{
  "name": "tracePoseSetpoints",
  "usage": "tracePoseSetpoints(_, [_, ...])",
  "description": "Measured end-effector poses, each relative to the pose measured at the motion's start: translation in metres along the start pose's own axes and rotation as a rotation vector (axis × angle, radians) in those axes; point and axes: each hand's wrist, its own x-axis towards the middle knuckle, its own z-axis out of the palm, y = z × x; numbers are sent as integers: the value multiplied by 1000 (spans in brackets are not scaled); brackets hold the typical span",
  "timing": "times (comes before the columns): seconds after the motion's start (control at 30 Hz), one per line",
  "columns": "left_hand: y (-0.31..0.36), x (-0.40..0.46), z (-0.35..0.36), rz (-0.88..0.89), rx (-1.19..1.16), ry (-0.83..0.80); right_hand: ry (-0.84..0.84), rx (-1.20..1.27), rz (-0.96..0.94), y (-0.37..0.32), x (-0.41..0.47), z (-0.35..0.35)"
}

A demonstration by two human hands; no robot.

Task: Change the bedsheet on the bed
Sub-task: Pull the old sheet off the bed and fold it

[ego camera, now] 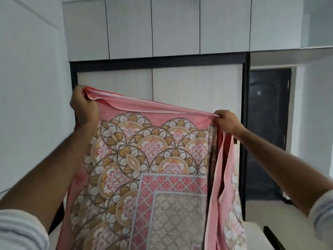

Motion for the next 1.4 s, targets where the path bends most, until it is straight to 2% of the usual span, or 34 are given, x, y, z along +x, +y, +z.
tracePoseSetpoints(0.13, [-17,-5,-21,20,73,-8,78,14,-63,-8,-11,8])
tracePoseSetpoints(0.3, [-27,-7,-59,123,199,35,97,-386,-328,-28,-20,-16])
tracePoseSetpoints(0.4, [-28,-11,-73,106,208,49,31,-379,-418,-42,-18,-33])
tracePoseSetpoints(0.53, [-29,-12,-83,52,198,55,-302,141,-312,-59,-23,-56])
tracePoseSetpoints(0.6, [-27,-11,-88,43,206,74,-414,322,-272,-68,-29,-65])
tracePoseSetpoints(0.8, [-11,10,-94,45,234,158,-504,555,-167,-96,-34,-91])
tracePoseSetpoints(1.07, [5,44,-95,68,411,125,-509,614,-205,-103,-19,-97])
tracePoseSetpoints(1.2, [-8,35,-87,79,466,38,-560,449,-164,-83,-1,-70])
tracePoseSetpoints(1.4, [-73,-23,-64,77,351,-160,-542,238,-133,-22,28,18])
